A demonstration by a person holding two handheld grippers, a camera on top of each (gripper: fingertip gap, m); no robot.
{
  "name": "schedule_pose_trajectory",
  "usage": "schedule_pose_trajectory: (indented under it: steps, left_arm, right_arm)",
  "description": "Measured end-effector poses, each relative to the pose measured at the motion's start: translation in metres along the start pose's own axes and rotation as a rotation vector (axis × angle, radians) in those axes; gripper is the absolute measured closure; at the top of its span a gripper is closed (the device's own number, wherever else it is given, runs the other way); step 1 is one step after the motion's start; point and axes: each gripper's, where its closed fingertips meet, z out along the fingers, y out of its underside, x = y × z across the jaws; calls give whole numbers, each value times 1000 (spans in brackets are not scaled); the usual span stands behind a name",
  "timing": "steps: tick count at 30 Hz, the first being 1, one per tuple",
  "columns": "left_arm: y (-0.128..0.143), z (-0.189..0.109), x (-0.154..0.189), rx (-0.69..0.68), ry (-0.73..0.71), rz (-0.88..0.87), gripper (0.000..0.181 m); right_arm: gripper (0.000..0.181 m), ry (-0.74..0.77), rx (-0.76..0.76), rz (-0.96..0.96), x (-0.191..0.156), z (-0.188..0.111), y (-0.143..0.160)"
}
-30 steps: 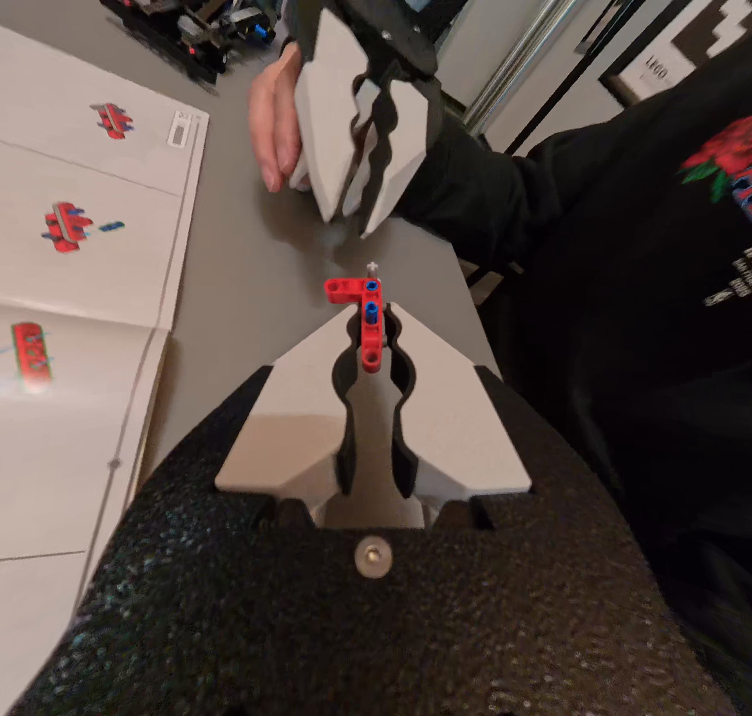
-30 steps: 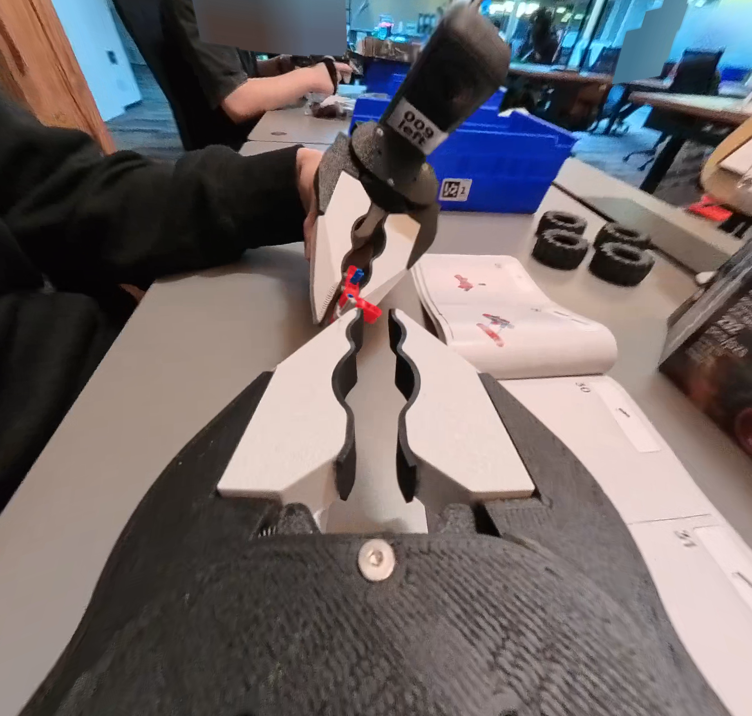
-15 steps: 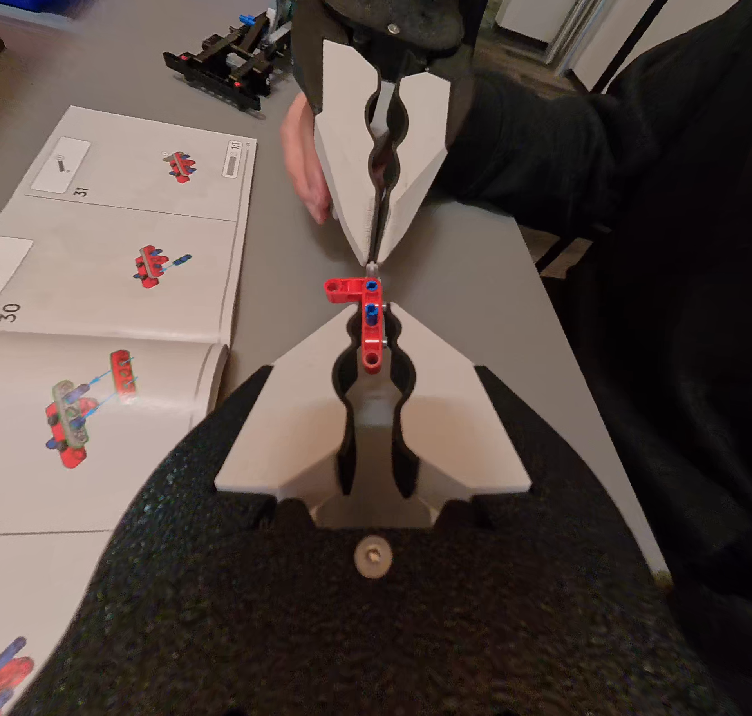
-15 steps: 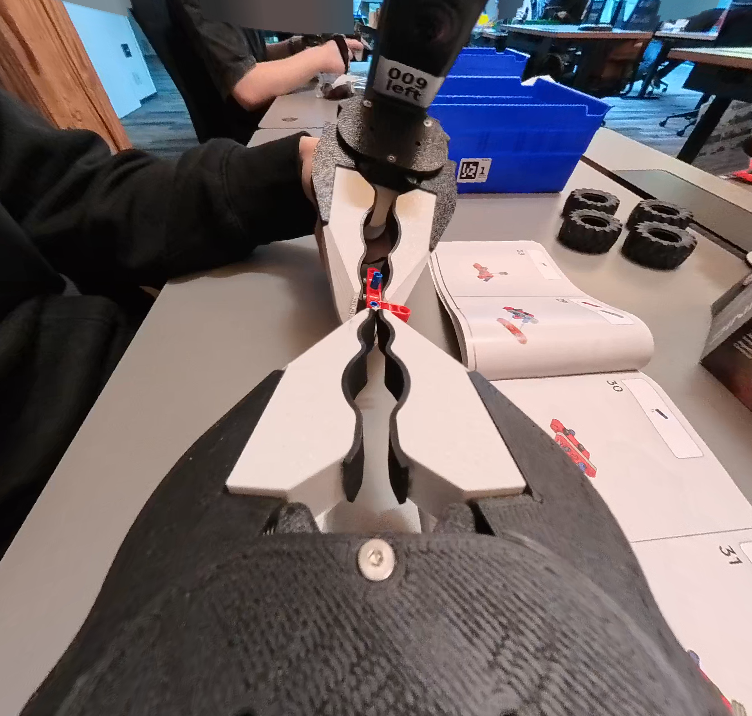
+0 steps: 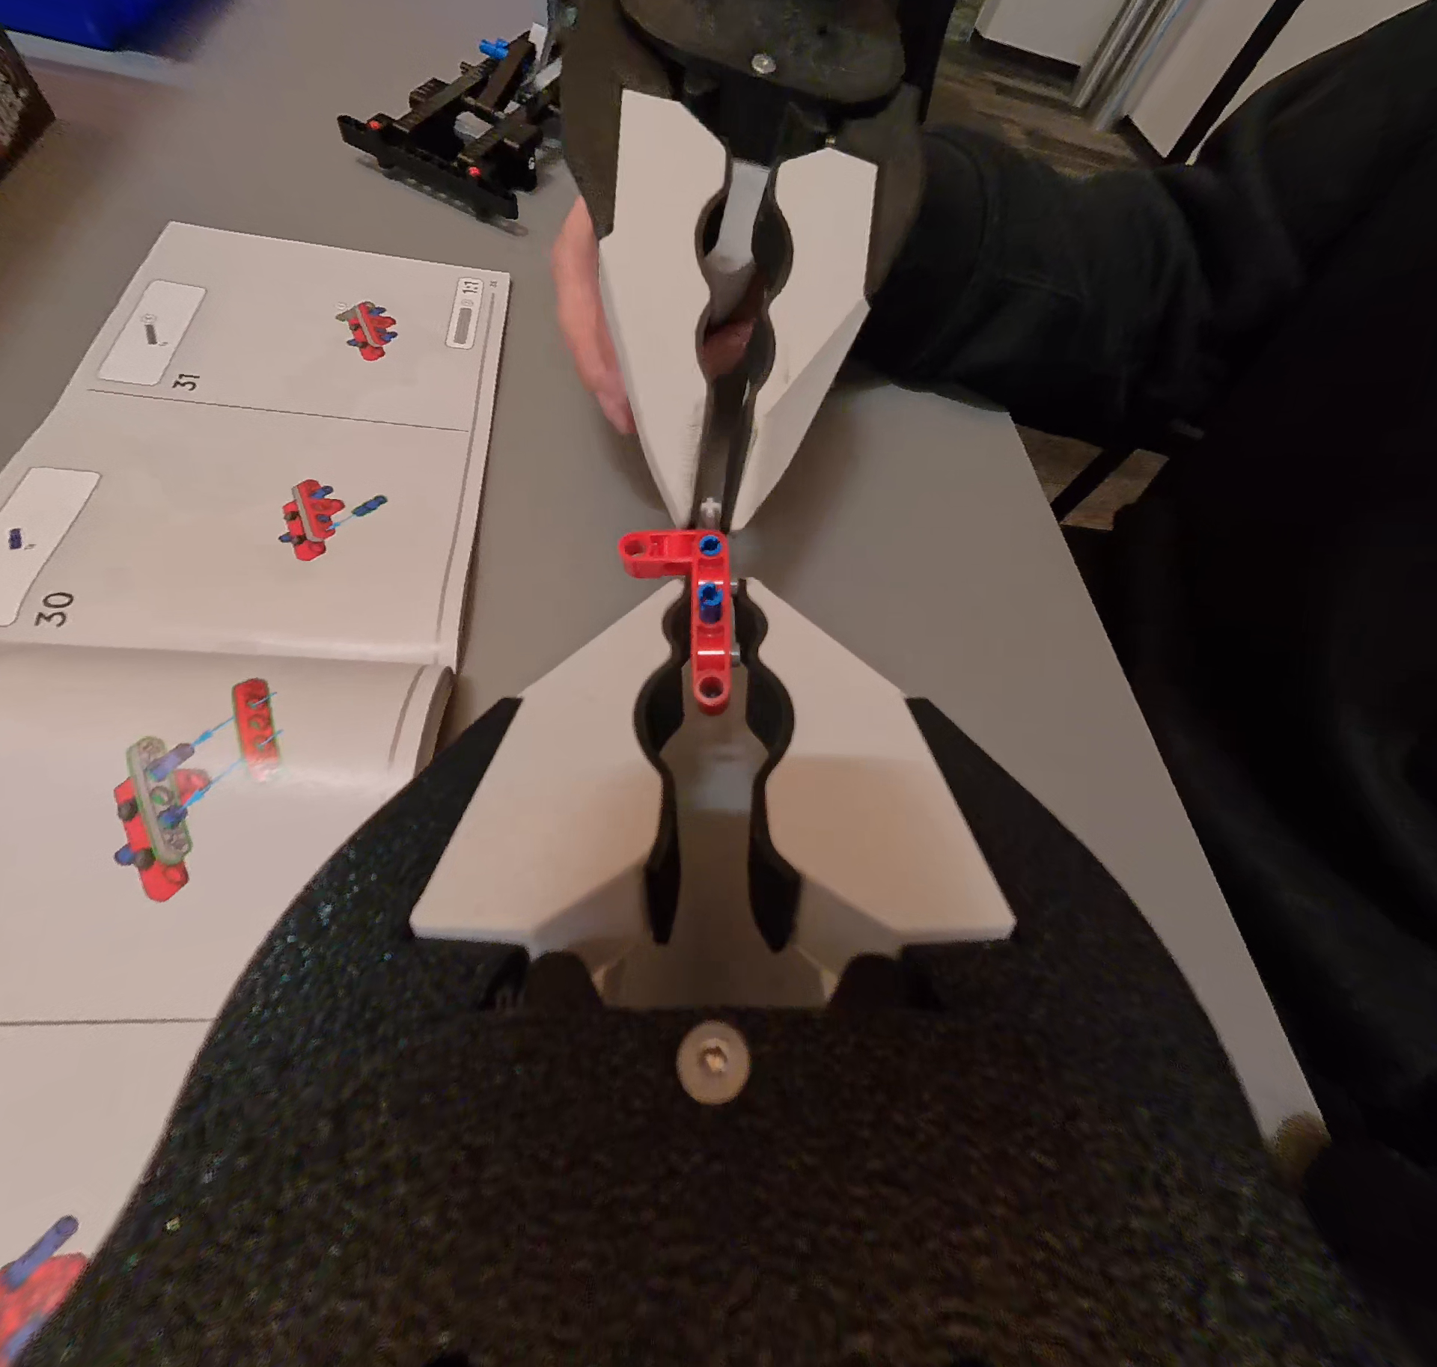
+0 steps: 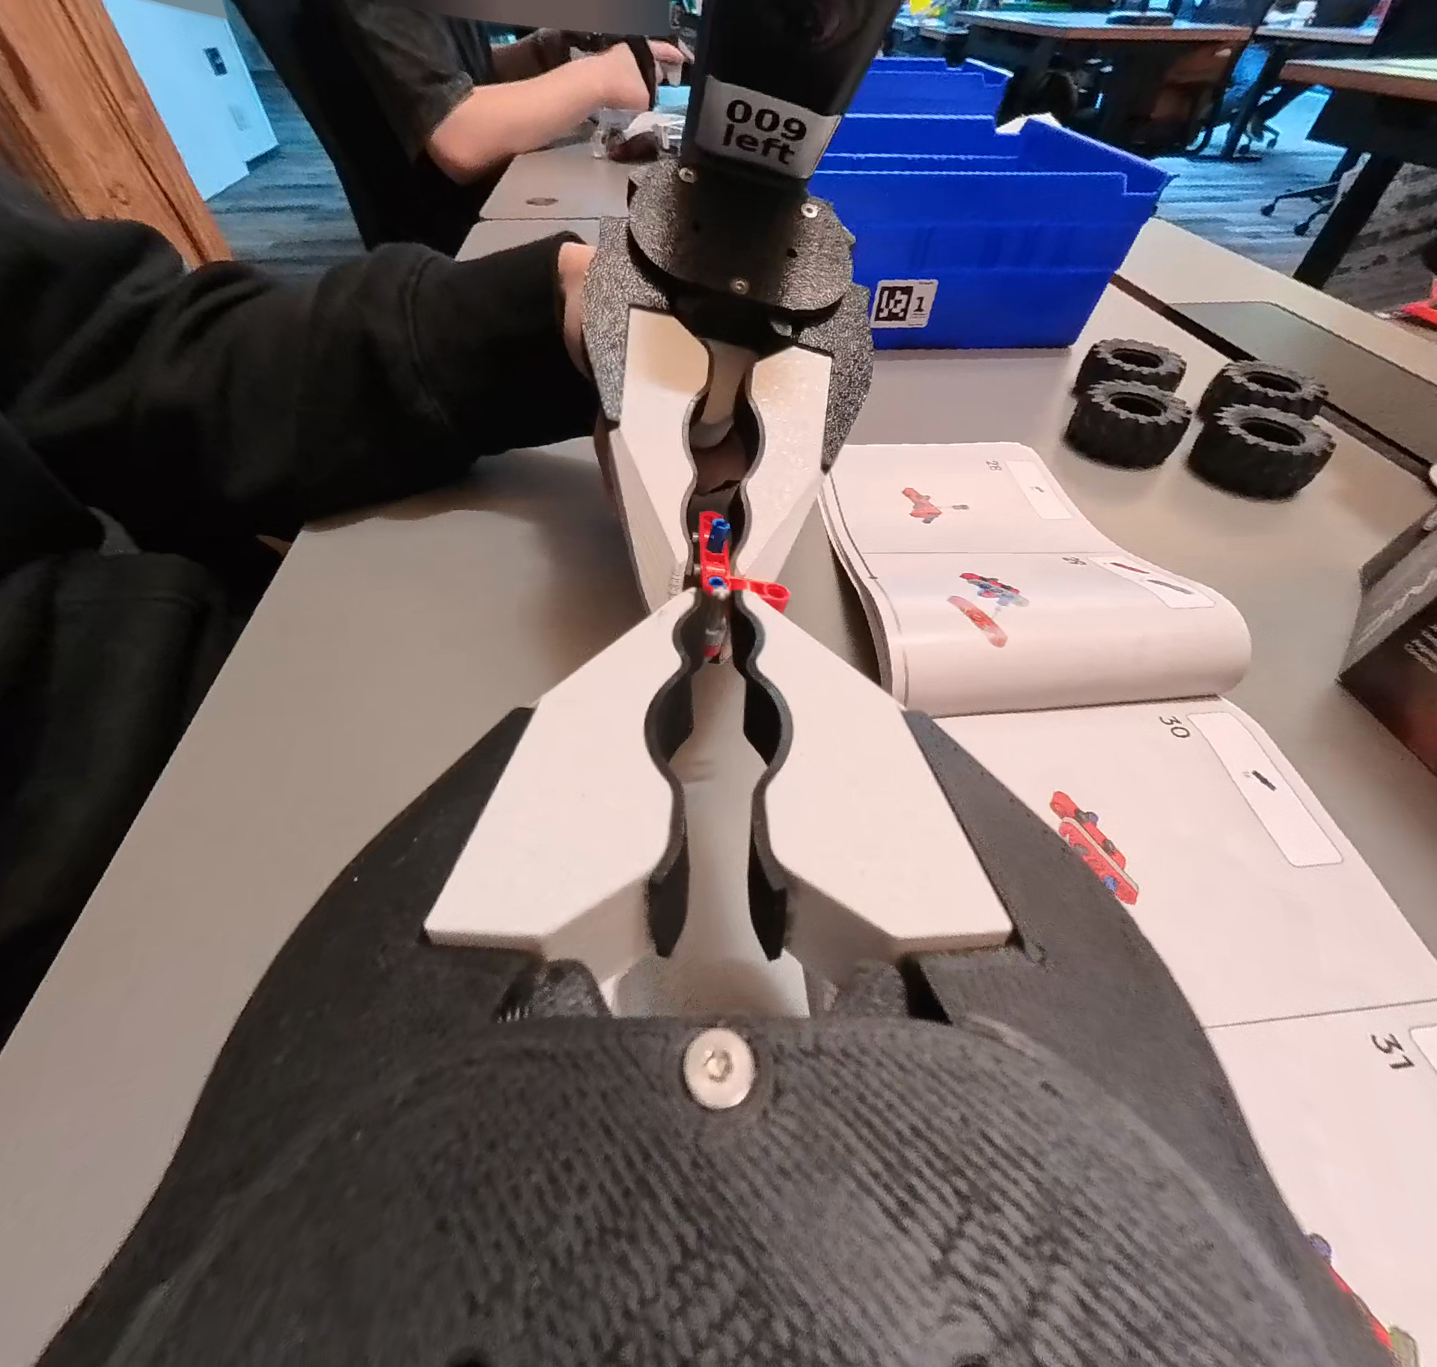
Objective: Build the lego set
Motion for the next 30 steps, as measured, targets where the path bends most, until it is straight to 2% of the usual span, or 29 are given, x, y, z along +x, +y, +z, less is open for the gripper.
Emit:
schedule_pose_trajectory:
  steps: [8,10,12,13,15,16,20,23,26,30]
  left_arm:
    - [8,1,-2,-52,-25,19,175]
    - [10,2,-8,-72,-70,32,172]
    - [2,-2,-20,-41,-168,78,169]
    - [-6,-7,-30,-13,-256,125,168]
    - [-21,-21,-45,19,-449,261,148]
    - [-28,-27,-48,15,-533,359,146]
    - [-58,-32,-34,-18,-799,848,153]
    - [-64,-22,-29,-62,-862,968,152]
    - [-50,-11,-38,-197,-872,1041,149]
    - [-39,-1,-47,-356,-926,1118,153]
  right_arm:
    - [179,-11,-48,33,0,3,6]
    - [179,25,-70,49,6,5,9]
    - [179,75,-23,133,17,2,4]
    - [179,95,27,214,24,-2,-1]
    - [179,106,147,413,39,-12,-8]
    - [179,120,207,498,48,-19,-10]
    - [179,161,307,674,66,-33,-7]
    - [179,156,340,728,69,-35,-6]
    - [179,120,371,794,68,-35,-6]
    - [179,126,335,786,66,-31,-4]
